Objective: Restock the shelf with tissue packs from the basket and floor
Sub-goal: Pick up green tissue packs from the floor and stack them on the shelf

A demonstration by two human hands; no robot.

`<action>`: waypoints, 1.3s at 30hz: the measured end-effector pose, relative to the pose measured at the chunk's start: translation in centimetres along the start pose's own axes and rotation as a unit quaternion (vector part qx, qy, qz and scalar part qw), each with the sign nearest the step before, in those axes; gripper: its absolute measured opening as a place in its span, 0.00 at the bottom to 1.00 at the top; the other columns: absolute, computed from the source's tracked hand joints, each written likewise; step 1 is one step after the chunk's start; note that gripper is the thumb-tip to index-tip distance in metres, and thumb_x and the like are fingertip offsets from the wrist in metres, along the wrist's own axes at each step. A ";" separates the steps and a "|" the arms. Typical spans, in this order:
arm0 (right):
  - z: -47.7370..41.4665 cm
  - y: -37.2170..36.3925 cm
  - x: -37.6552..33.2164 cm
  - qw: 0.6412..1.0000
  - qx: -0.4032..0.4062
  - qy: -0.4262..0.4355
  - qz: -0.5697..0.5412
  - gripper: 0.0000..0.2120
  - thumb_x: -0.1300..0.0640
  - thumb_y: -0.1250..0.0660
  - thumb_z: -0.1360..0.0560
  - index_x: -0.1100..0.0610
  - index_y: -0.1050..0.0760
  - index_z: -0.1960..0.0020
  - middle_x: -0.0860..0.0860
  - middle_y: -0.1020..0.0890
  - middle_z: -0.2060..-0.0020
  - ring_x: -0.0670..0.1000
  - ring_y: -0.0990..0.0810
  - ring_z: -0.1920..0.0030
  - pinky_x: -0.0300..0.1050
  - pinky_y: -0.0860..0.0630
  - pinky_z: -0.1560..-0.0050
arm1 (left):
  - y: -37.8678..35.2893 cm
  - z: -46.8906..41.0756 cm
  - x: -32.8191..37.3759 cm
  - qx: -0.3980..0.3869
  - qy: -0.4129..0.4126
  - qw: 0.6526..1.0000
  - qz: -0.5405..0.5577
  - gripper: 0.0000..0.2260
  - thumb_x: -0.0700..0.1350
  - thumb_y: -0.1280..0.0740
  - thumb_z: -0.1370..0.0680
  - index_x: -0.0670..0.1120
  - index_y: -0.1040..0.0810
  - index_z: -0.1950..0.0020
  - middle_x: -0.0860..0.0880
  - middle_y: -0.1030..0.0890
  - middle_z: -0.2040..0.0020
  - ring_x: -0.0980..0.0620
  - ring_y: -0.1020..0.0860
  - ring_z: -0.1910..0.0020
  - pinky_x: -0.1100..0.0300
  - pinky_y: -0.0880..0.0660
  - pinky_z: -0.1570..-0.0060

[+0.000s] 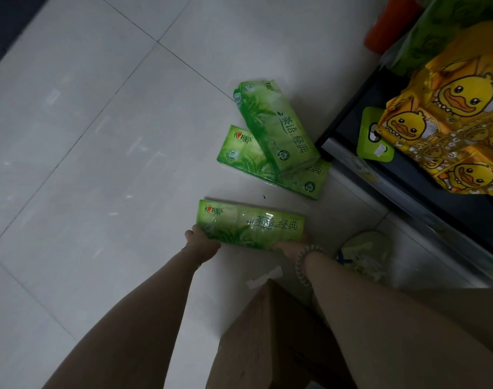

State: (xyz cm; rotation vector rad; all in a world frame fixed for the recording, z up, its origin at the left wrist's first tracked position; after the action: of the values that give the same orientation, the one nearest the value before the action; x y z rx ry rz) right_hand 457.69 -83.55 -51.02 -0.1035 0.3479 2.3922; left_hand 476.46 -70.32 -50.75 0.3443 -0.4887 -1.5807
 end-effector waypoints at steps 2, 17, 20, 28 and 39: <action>0.2 -0.1 -0.4 0.999 -0.028 0.018 0.018 0.11 0.60 0.30 0.26 0.63 0.27 0.47 0.60 0.26 0.37 0.54 0.26 0.45 0.47 0.29 0.40 | 0.6 -0.1 -0.1 0.010 0.004 0.999 0.048 0.25 0.43 0.31 0.27 0.41 0.37 0.34 0.42 0.34 0.37 0.41 0.29 0.42 0.52 0.28 0.49; 4.6 1.5 -3.5 0.990 0.101 0.085 0.044 0.26 0.58 0.34 0.30 0.57 0.34 0.33 0.56 0.25 0.41 0.59 0.24 0.43 0.51 0.25 0.41 | 3.6 2.4 2.6 0.140 -0.023 0.989 0.047 0.19 0.50 0.33 0.26 0.43 0.28 0.39 0.43 0.27 0.41 0.41 0.31 0.39 0.49 0.30 0.42; 6.2 2.1 -4.3 0.991 0.110 0.064 0.047 0.34 0.55 0.33 0.30 0.59 0.41 0.28 0.59 0.29 0.36 0.60 0.27 0.39 0.52 0.26 0.40 | 4.2 3.1 3.2 0.143 -0.010 0.988 0.056 0.18 0.47 0.35 0.27 0.44 0.28 0.38 0.43 0.27 0.41 0.40 0.32 0.39 0.49 0.29 0.41; 9.6 3.5 -6.8 0.986 0.120 0.112 0.015 0.30 0.53 0.31 0.32 0.57 0.34 0.32 0.55 0.26 0.36 0.58 0.26 0.39 0.48 0.28 0.38 | 6.1 6.2 3.4 0.177 -0.036 0.964 0.196 0.14 0.43 0.35 0.27 0.35 0.25 0.47 0.39 0.23 0.47 0.44 0.26 0.57 0.62 0.35 0.74; 16.3 6.7 -9.3 0.959 0.173 0.204 0.096 0.25 0.50 0.37 0.23 0.61 0.36 0.31 0.57 0.29 0.34 0.58 0.29 0.35 0.48 0.31 0.36 | 11.2 11.2 6.3 0.271 -0.104 0.916 0.278 0.06 0.44 0.30 0.26 0.44 0.25 0.54 0.42 0.21 0.49 0.43 0.24 0.53 0.55 0.26 0.53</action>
State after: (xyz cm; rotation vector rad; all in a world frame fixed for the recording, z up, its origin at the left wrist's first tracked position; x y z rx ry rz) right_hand 460.55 -89.75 -32.32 -0.4201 1.0048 2.4469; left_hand 480.05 -75.74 -34.95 0.4106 -1.0951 -0.9071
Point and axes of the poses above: each hand's wrist, its own z-axis away from the middle knuckle, its own y-axis out of the back of the hand, x = y × z, the point moved 2 cm from there along -z, towards the middle knuckle
